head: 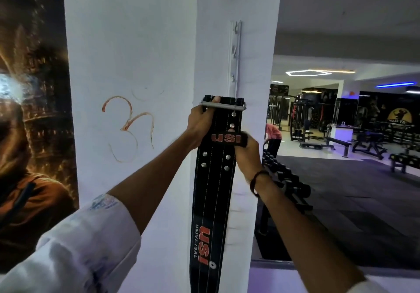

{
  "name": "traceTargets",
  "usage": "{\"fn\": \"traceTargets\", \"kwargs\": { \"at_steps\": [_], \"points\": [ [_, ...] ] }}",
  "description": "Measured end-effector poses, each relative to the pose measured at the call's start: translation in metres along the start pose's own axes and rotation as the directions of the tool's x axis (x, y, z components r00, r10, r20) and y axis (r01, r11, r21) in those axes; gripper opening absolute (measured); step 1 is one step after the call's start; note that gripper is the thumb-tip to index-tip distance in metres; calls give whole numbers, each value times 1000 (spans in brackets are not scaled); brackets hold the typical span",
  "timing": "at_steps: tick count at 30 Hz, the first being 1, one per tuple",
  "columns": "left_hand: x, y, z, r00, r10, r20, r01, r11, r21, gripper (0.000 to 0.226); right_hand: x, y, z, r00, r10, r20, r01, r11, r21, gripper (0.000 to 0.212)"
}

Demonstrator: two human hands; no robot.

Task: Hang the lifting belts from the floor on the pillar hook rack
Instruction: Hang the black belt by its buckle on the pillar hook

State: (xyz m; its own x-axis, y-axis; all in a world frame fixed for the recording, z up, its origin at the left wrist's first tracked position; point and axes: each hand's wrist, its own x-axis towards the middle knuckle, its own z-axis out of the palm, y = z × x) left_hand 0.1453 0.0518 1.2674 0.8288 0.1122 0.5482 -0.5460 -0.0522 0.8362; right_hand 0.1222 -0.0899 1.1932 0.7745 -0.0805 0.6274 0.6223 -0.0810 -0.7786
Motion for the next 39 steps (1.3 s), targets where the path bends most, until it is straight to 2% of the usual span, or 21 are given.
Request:
{"fn": "traceTargets", "kwargs": {
  "at_steps": [2,4,7,9,10,12,14,16,19,22,26,31,34,37,39],
  "points": [
    [4,7,3,999,-6,-38,6,1000,-17,61,-29,24,7,998,59,28,-57,995,-77,27],
    [8,11,0,997,-16,-76,13,999,-40,57,-71,60,7,977,163,139,-130,968,-216,43],
    [12,12,-7,996,-19,-86,13,998,-67,53,-100,79,-6,937,228,266,-139,939,-315,41],
    [13,10,-8,997,-22,-79,17,998,-65,50,-79,57,-14,930,225,290,-145,951,-272,25],
    [13,8,-7,997,-21,-75,17,998,-64,49,-64,42,-16,937,220,272,-162,962,-218,21],
    [11,7,-3,998,-15,-64,11,998,-69,49,-33,7,-23,965,149,217,-134,988,-82,38],
    [11,8,2,999,-7,-53,4,998,-65,51,-8,-20,-30,985,74,158,-67,997,-47,46],
    [10,9,7,1000,3,-24,-4,999,-50,50,12,-41,-32,994,37,104,-30,998,-61,39],
    [7,11,15,1000,5,14,-4,999,-51,45,34,-62,-31,995,84,54,-81,995,-62,36],
    [7,12,13,999,-14,42,16,997,-71,39,41,-61,-30,991,85,98,-82,996,-37,35],
    [4,12,10,998,-16,64,21,997,-77,36,45,-44,-27,991,43,129,-47,998,30,20],
    [-10,3,10,999,53,8,-52,994,-98,35,50,-47,-6,994,29,-104,-7,979,205,19],
    [-55,-46,19,988,120,-95,-121,993,-2,46,63,-64,-5,982,28,-184,16,972,233,18],
    [-119,-112,22,991,135,-9,-131,973,189,46,76,-79,-12,981,23,-195,26,969,245,12],
    [-126,-117,21,992,125,12,-125,972,199,44,82,-82,-18,981,3,-193,40,975,217,12]
  ]
}}
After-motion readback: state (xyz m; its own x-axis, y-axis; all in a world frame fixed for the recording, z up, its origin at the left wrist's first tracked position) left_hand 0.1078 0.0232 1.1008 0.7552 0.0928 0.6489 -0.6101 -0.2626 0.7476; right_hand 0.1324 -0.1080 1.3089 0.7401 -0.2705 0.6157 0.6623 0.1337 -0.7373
